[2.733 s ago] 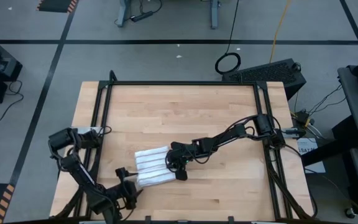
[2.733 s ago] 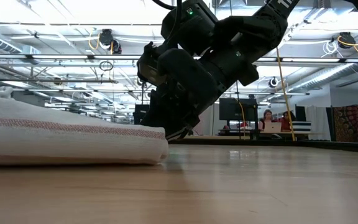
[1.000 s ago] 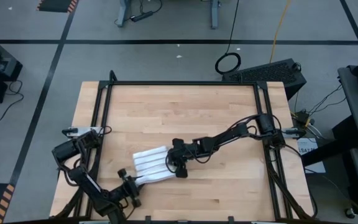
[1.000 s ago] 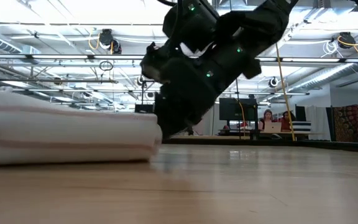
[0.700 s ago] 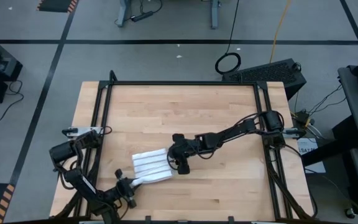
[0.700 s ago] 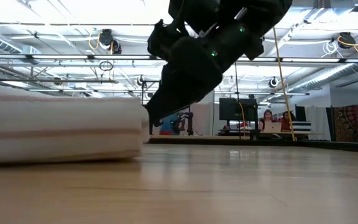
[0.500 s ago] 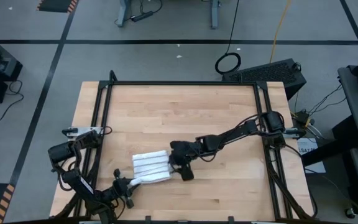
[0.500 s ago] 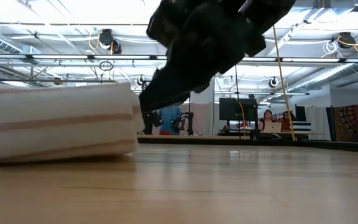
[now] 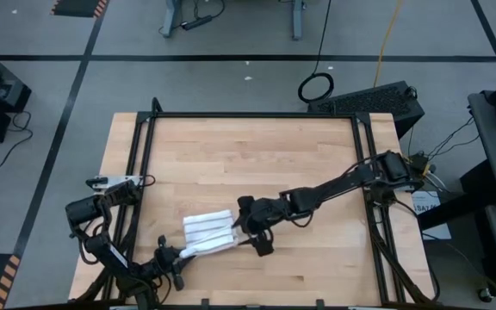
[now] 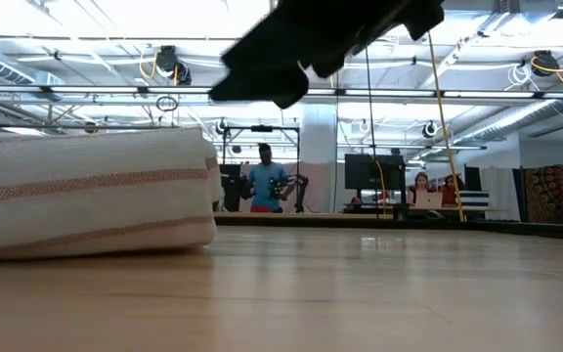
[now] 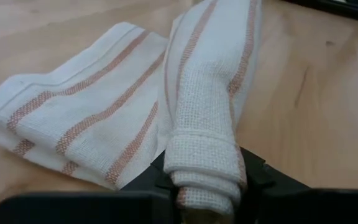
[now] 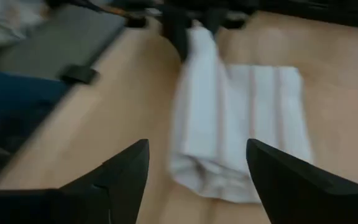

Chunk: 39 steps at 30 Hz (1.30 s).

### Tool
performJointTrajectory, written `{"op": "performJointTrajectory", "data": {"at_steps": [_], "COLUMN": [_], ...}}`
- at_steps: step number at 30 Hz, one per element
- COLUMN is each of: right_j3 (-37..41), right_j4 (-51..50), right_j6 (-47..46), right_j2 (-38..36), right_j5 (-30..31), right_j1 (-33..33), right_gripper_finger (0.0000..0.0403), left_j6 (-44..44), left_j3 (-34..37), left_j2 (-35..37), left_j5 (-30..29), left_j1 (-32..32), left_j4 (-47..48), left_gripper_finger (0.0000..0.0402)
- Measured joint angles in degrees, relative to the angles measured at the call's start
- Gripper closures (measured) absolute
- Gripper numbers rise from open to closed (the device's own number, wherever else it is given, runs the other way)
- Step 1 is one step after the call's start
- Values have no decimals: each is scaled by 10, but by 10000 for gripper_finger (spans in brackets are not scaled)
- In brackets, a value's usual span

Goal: Roll towel
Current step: Roll the white towel

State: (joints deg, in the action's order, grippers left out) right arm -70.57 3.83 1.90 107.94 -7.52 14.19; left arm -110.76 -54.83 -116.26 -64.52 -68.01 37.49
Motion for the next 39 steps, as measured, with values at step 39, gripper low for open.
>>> {"op": "performJointTrajectory", "data": {"at_steps": [39], "right_j3": [151], "right_j4": [-107], "right_j6": [-42], "right_j2": [-96], "right_j5": [132], "right_j1": [82], "right_gripper_finger": [142], "left_j6": [406], "left_j3": [0], "left_j2": [86], "left_j5": [124], "left_j1": [174], "left_j4": [-202], "left_gripper_finger": [315]}}
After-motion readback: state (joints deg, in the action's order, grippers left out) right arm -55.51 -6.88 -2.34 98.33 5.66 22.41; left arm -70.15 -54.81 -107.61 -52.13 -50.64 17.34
